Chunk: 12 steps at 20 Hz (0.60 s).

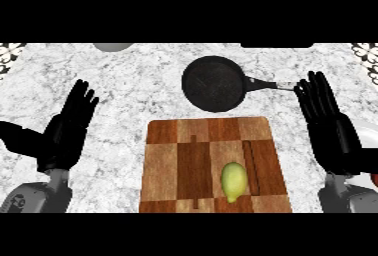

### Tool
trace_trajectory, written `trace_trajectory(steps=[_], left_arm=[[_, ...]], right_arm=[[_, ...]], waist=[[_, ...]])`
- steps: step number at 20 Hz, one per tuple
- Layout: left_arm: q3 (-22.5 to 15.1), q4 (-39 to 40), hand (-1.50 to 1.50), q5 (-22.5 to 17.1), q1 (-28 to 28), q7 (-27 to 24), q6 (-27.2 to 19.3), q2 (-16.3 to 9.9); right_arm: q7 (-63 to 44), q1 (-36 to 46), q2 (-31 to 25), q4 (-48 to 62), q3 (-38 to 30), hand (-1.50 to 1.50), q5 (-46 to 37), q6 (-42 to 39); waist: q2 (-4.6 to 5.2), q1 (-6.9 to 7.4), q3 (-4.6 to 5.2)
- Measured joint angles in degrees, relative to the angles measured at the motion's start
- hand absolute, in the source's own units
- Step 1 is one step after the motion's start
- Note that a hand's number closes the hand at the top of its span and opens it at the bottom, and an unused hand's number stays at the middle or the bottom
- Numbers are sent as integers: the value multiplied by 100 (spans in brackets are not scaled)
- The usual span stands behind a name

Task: Pick the lemon from the cutting board and place it in the pan

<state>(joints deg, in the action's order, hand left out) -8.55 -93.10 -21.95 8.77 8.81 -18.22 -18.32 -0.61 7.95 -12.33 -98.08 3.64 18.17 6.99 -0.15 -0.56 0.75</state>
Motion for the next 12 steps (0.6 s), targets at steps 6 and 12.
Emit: trace_trajectory(steps=[6, 12], left_arm=[[71, 235, 0, 480, 171, -264, 41, -330], [204, 463, 0, 649, 70, -398, 73, -555]], right_arm=[[758, -8, -568, -150, 870, 150, -913, -947], [2471, -778, -963, -517, 899, -150, -2648, -89]], waist=[[13, 53, -60], [-39, -228, -82]])
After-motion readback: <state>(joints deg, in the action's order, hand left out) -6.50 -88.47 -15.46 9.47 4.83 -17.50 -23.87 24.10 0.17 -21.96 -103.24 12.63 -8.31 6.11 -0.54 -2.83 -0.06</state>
